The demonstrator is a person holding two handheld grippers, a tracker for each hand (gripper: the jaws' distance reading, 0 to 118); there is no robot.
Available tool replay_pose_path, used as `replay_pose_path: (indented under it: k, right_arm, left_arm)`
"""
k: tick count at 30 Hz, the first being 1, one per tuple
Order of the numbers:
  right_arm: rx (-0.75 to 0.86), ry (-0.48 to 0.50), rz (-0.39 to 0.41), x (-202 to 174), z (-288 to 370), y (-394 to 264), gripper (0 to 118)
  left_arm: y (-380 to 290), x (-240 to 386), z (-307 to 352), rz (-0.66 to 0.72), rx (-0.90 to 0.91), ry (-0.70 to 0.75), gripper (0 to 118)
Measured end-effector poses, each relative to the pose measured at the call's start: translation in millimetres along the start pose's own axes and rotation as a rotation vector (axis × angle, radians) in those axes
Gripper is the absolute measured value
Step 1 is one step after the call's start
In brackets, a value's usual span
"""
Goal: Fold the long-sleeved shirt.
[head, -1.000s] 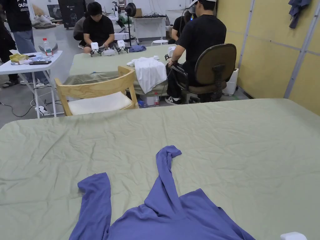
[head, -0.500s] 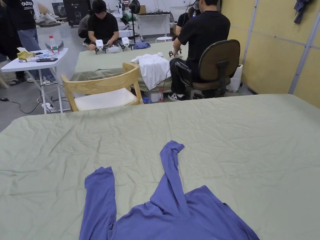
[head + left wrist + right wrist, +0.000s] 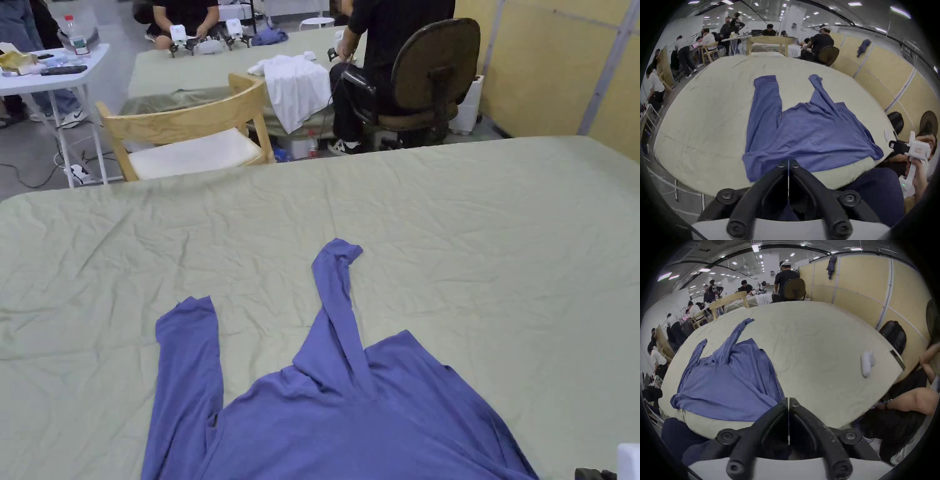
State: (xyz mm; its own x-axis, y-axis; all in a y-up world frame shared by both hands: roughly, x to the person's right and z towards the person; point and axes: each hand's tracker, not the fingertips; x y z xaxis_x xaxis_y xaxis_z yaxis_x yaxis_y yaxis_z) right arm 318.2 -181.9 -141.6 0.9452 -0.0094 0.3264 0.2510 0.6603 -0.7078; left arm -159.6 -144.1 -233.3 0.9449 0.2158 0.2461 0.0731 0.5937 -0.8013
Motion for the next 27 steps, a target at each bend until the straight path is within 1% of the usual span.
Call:
replay_pose_path:
  k: [1, 2, 3, 4, 5, 7, 8, 9, 11, 13, 14, 15, 16, 17, 18, 19, 20, 21, 23, 25, 27]
  right_arm:
    - [-0.007, 0.025, -0.017, 1.2, -2.0, -1.9, 3]
    - [-0.023, 0.069, -0.051, 2.6, -4.8, -3.8, 3]
    - [-0.027, 0.082, -0.074, 3.5, -6.8, -5.6, 3]
    - [-0.026, 0.074, -0.076, 1.7, -5.9, -8.3, 3]
    - [-0.028, 0.069, -0.070, 0.2, -7.5, -10.2, 3]
    - [-0.030, 0.064, -0.065, 0.4, -12.1, -11.9, 3]
    - [-0.030, 0.060, -0.068, -0.4, -11.0, -9.1, 3]
    - [-0.032, 0.063, -0.073, 0.4, -13.2, -9.2, 3]
    - [-0.041, 0.066, -0.082, 1.8, -18.3, -11.9, 3]
    - [-0.056, 0.059, -0.090, -0.5, -16.0, -7.3, 3]
    - [-0.063, 0.055, -0.092, 0.4, -18.0, -10.0, 3]
    - [-0.068, 0.052, -0.096, 1.5, -19.7, -12.8, 3]
    - [-0.077, 0.048, -0.100, 5.6, -24.5, -13.6, 3]
    - [-0.085, 0.044, -0.105, 8.0, -27.5, -15.8, 3]
    - [-0.091, 0.040, -0.113, 9.3, -29.6, -18.9, 3]
    - [-0.097, 0.038, -0.120, 10.6, -32.2, -22.0, 3]
    - [-0.105, 0.040, -0.131, 13.1, -34.2, -23.1, 3]
    - [-0.117, 0.043, -0.147, 15.0, -36.9, -25.8, 3]
    - [-0.146, 0.042, -0.159, 15.4, -40.6, -30.4, 3]
    - [-0.154, 0.039, -0.144, 15.3, -42.1, -30.2, 3]
    - [-0.153, 0.041, -0.121, 13.1, -42.2, -30.7, 3]
  left_arm:
    - [2.2, 3.4, -4.3, -0.006, -0.028, -0.054, 0]
    - [5.5, 8.1, -10.0, -0.002, -0.054, -0.070, 0]
    - [7.3, 3.7, -11.9, 0.001, -0.048, -0.054, 0]
    - [13.2, 4.9, -17.1, -0.022, -0.047, -0.054, 0]
    - [24.1, 7.8, -26.3, -0.075, -0.039, -0.046, 0]
    - [45.9, 11.4, -39.7, -0.107, -0.033, -0.027, 0]
    - [61.6, 12.0, -51.0, -0.122, -0.040, -0.045, 0]
    - [79.0, 12.5, -66.0, -0.146, -0.044, -0.083, 0]
    - [104.8, 13.1, -91.8, -0.170, -0.062, -0.106, 0]
    - [129.0, 12.9, -124.1, -0.195, -0.081, -0.114, 0]
    - [138.5, 12.8, -141.2, -0.218, -0.086, -0.096, 2]
    - [147.3, 13.8, -152.4, -0.227, -0.088, -0.090, 19]
    - [153.0, 13.6, -166.3, -0.255, -0.092, -0.086, 72]
    - [156.5, 13.5, -182.0, -0.279, -0.095, -0.078, 113]
    - [158.4, 14.1, -197.7, -0.283, -0.103, -0.062, 117]
    - [158.0, 16.9, -205.0, -0.299, -0.137, -0.044, 106]
    - [161.4, 19.7, -211.9, -0.301, -0.132, -0.110, 102]
    - [163.6, 22.6, -220.0, -0.322, -0.141, -0.064, 103]
    - [164.2, 28.0, -230.8, -0.345, -0.132, -0.061, 103]
    - [163.7, 30.6, -243.6, -0.356, -0.164, -0.080, 103]
    - [160.7, 35.4, -258.0, -0.379, -0.256, -0.099, 102]
